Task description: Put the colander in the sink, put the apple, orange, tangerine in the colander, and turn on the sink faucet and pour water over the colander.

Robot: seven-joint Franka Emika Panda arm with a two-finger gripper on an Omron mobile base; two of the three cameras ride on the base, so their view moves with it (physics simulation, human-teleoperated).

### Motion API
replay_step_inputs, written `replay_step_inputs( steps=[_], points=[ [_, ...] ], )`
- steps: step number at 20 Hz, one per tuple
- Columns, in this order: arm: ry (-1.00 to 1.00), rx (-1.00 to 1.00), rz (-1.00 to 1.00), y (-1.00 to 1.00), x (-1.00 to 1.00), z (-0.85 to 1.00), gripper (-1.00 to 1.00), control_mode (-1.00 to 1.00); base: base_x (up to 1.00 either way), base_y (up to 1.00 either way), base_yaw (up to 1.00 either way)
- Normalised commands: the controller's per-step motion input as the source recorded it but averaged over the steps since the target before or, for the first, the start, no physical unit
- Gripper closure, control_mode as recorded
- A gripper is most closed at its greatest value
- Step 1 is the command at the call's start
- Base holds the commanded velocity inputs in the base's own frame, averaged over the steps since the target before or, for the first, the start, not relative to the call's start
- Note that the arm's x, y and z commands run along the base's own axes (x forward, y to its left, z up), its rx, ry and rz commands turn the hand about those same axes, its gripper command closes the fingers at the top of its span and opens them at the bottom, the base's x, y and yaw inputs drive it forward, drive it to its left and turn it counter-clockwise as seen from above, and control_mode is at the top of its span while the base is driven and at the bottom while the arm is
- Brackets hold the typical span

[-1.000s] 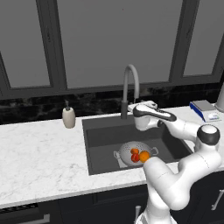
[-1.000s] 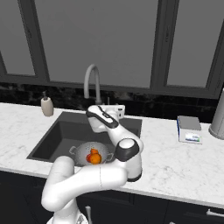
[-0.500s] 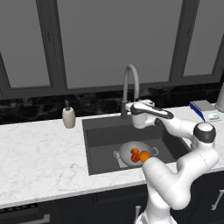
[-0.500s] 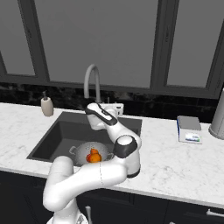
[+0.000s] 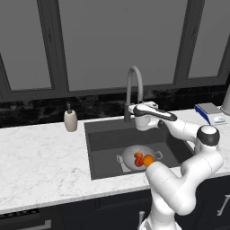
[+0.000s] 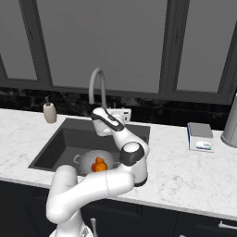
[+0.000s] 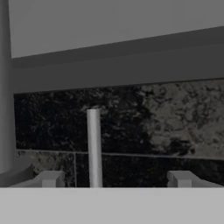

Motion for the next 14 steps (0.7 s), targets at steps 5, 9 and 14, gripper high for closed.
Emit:
replay_step_inputs(
  steps=[5,9,14],
  points=[
    [0.00,0.00,0.00,-0.01,0.00,0.00,-1.00,-1.00,0.00,0.00,0.00],
    [0.00,0.00,-0.01,-0.09,0.00,0.00,-1.00,-1.00,0.00,0.00,0.00],
    [0.00,0.00,-0.08,-0.18,0.03,0.00,-1.00,-1.00,0.00,0.00,0.00]
  ],
)
